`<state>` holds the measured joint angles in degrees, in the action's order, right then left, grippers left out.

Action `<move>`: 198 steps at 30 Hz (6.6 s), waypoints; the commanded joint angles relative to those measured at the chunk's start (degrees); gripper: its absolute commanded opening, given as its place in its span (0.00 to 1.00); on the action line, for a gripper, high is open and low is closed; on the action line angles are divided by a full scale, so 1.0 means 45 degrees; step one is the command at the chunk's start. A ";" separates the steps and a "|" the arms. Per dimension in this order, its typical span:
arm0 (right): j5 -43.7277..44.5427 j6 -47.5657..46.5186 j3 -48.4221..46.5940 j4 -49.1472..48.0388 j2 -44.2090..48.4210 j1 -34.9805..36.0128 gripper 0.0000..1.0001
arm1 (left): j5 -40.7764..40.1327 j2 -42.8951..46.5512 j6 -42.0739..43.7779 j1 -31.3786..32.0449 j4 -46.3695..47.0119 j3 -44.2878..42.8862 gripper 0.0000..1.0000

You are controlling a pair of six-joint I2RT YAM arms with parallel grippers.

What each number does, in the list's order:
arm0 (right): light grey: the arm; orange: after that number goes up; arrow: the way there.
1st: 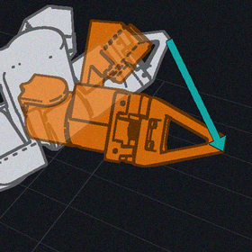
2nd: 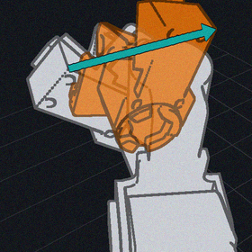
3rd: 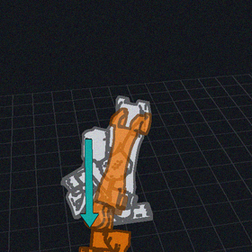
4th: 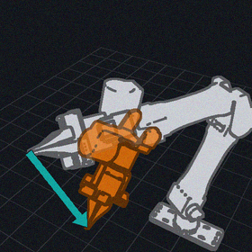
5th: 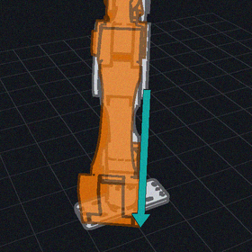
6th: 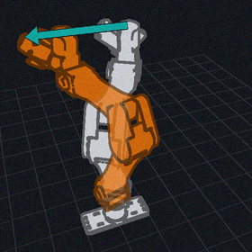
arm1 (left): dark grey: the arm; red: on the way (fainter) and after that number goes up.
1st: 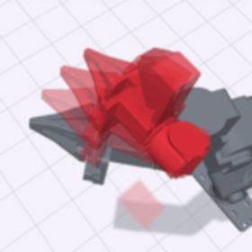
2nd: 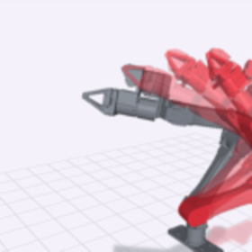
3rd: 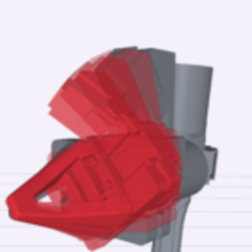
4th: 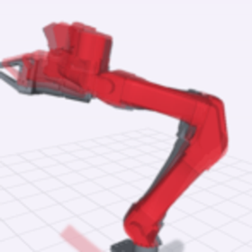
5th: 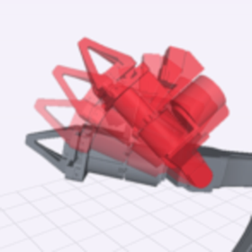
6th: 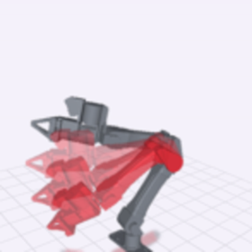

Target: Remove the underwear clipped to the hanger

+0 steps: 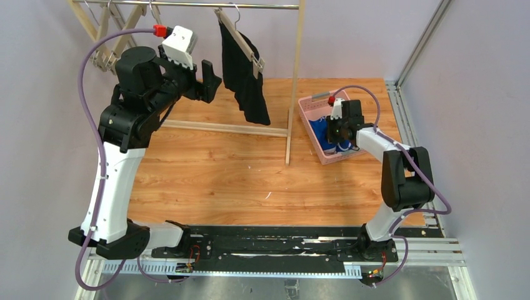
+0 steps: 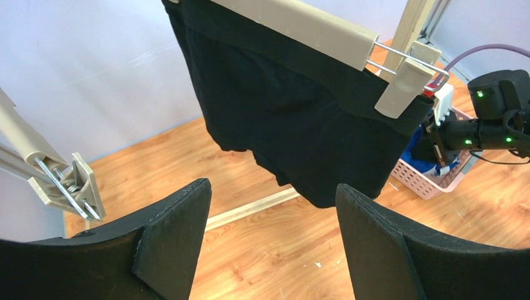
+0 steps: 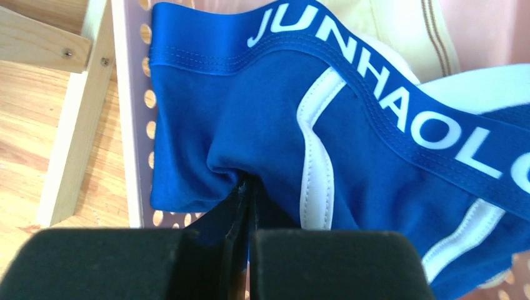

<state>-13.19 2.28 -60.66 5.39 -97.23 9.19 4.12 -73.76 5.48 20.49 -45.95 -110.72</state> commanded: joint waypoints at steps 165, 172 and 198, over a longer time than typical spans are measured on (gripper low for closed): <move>-0.4474 -0.0829 0.1755 -0.1651 0.6958 0.4019 0.58 | 0.5345 0.7512 0.1078 0.0779 0.0310 1.0626 0.00; -0.8356 -0.1530 0.0071 -0.1388 0.6269 0.3927 0.75 | 0.6692 0.7331 0.1431 0.0790 0.0310 1.0698 0.00; -1.3631 0.1620 -0.0380 -0.4704 0.4844 0.3281 0.76 | 0.7857 0.7130 0.1485 0.0779 0.0817 1.0139 0.00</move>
<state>-72.42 6.20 -63.40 -11.75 -74.70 23.73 38.06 -41.74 13.02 23.68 -45.98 -63.22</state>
